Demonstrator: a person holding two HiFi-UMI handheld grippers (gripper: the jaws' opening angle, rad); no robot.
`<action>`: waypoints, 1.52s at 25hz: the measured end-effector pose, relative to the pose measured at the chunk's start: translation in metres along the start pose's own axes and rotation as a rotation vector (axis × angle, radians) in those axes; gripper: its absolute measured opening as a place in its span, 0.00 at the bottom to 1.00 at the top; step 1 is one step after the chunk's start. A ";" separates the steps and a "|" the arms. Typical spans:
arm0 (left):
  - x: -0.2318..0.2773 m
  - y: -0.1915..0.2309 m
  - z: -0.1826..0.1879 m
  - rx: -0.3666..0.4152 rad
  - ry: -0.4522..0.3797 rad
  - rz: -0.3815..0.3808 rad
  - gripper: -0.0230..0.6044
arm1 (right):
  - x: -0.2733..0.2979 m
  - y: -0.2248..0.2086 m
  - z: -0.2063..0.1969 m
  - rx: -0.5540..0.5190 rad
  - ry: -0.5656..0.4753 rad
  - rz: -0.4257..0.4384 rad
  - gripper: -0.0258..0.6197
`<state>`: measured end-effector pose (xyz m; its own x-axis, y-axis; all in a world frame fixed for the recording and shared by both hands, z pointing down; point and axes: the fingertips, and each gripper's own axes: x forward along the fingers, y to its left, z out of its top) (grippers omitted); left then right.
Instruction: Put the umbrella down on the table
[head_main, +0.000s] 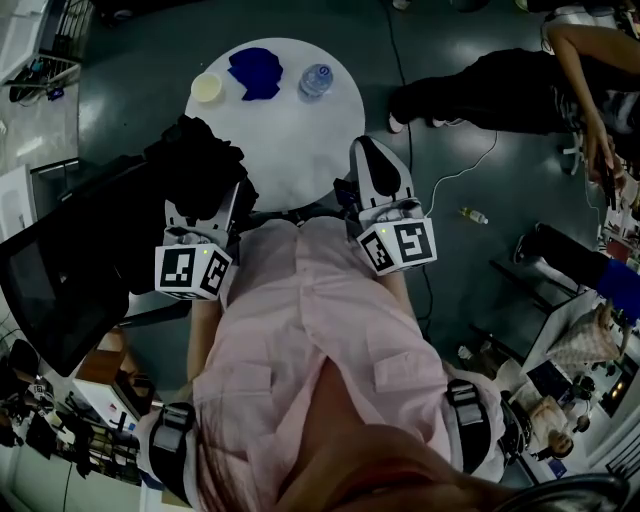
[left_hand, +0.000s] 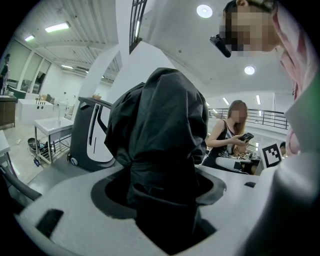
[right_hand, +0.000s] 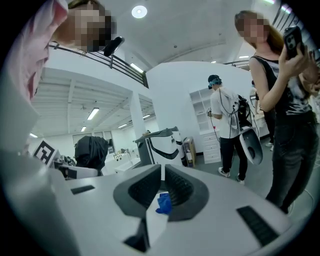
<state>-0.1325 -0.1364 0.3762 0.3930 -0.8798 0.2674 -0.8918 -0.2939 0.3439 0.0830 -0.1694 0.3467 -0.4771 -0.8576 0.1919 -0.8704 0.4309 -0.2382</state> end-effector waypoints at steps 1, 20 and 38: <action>0.000 -0.001 0.001 0.004 0.002 -0.001 0.53 | -0.001 -0.001 0.000 -0.001 0.001 -0.001 0.10; -0.006 0.009 0.006 0.043 0.026 0.043 0.53 | -0.002 -0.004 0.002 0.024 -0.003 0.006 0.10; 0.007 0.026 -0.053 0.095 0.236 0.068 0.53 | -0.011 -0.008 -0.013 0.028 0.040 -0.009 0.10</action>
<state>-0.1410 -0.1301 0.4341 0.3633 -0.7901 0.4937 -0.9305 -0.2811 0.2348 0.0933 -0.1600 0.3587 -0.4740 -0.8494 0.2319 -0.8713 0.4146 -0.2624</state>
